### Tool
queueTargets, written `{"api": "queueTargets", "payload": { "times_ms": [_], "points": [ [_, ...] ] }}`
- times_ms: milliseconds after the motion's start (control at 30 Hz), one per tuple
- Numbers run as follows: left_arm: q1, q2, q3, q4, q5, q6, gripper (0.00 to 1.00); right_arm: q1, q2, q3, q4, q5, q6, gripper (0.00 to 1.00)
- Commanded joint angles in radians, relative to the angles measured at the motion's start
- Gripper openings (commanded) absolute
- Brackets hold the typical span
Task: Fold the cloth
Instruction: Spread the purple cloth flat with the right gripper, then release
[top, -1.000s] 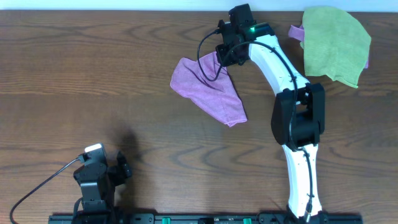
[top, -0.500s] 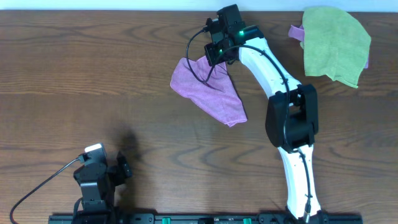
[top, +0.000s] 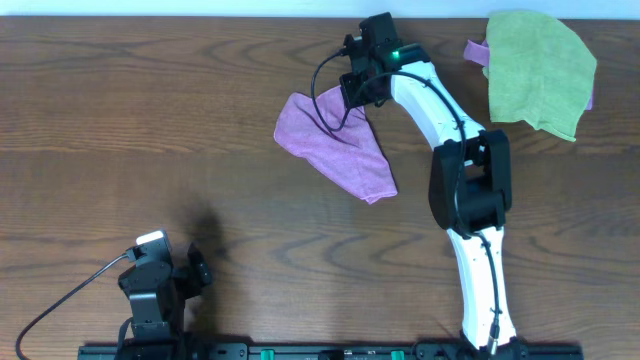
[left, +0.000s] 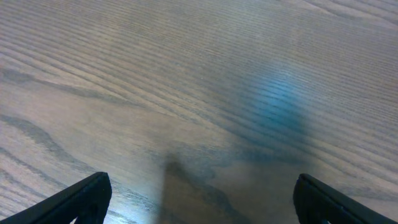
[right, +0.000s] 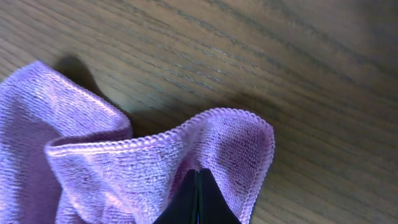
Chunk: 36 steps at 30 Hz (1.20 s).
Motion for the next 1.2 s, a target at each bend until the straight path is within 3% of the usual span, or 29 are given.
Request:
{"api": "queueTargets", "payload": {
  "times_ms": [0,400,667,1167],
  "points": [
    [0.003,-0.006,-0.008,-0.002,0.000,-0.007,0.95,-0.004,0.025,0.019,0.000,0.003,0.014,0.01],
    [0.003,-0.006,-0.008,-0.002,0.000,-0.007,0.95,-0.004,0.085,0.019,0.004,0.018,0.015,0.01],
    [0.003,-0.006,-0.008,-0.002,0.000,-0.007,0.95,-0.010,0.124,0.019,0.017,0.206,0.060,0.01],
    [0.003,-0.006,-0.008,-0.002,0.000,-0.008,0.95,-0.145,0.124,0.019,0.031,0.256,0.146,0.01]
  ]
}}
